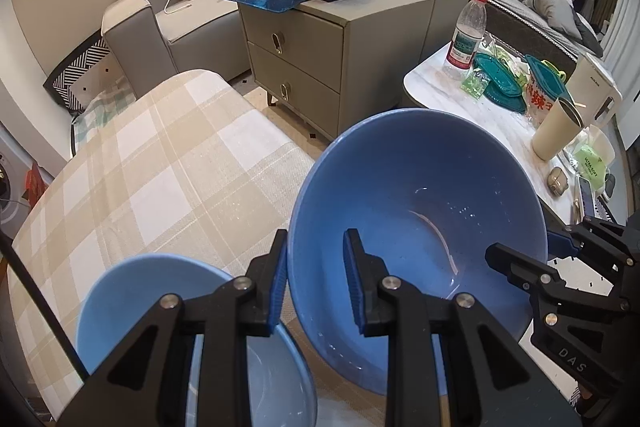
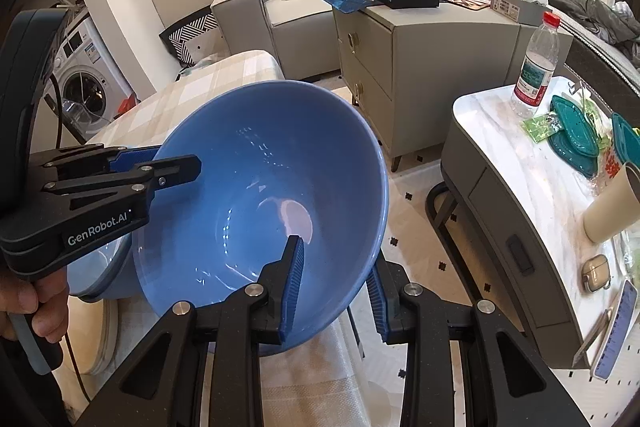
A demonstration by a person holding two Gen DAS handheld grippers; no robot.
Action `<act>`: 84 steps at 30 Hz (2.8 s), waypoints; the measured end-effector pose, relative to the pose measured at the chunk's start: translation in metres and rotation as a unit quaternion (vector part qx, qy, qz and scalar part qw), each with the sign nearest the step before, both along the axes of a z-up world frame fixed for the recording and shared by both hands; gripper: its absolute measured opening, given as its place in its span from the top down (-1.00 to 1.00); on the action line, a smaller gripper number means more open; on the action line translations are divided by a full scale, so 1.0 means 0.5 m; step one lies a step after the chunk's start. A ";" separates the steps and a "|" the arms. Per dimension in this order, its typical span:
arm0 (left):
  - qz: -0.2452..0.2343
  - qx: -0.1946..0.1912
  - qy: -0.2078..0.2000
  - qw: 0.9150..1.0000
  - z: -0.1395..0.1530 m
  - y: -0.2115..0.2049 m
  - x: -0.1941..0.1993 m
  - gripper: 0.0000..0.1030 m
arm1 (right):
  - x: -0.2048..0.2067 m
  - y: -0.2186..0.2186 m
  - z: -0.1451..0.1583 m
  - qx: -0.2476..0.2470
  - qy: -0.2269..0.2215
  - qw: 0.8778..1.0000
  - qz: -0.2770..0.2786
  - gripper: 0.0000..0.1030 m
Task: Organize plates and bowls
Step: 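Lift the blue bowl with both tools toward the nested blue bowls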
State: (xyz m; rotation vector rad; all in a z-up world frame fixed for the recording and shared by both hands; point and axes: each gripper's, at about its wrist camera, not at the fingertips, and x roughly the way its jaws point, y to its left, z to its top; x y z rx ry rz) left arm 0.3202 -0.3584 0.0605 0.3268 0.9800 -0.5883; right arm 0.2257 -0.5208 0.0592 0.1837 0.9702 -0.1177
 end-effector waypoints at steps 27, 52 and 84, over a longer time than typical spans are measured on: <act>0.025 -0.050 -0.037 0.998 0.104 0.081 -0.033 0.52 | -0.017 0.063 0.116 -0.037 -0.044 0.998 0.020 0.40; 0.077 -0.062 -0.066 0.993 0.162 0.213 -0.047 0.52 | 0.014 0.173 0.175 -0.039 -0.071 0.994 0.068 0.40; 0.140 -0.061 -0.068 0.986 0.144 0.357 -0.062 0.52 | 0.059 0.312 0.160 -0.033 -0.068 0.988 0.133 0.40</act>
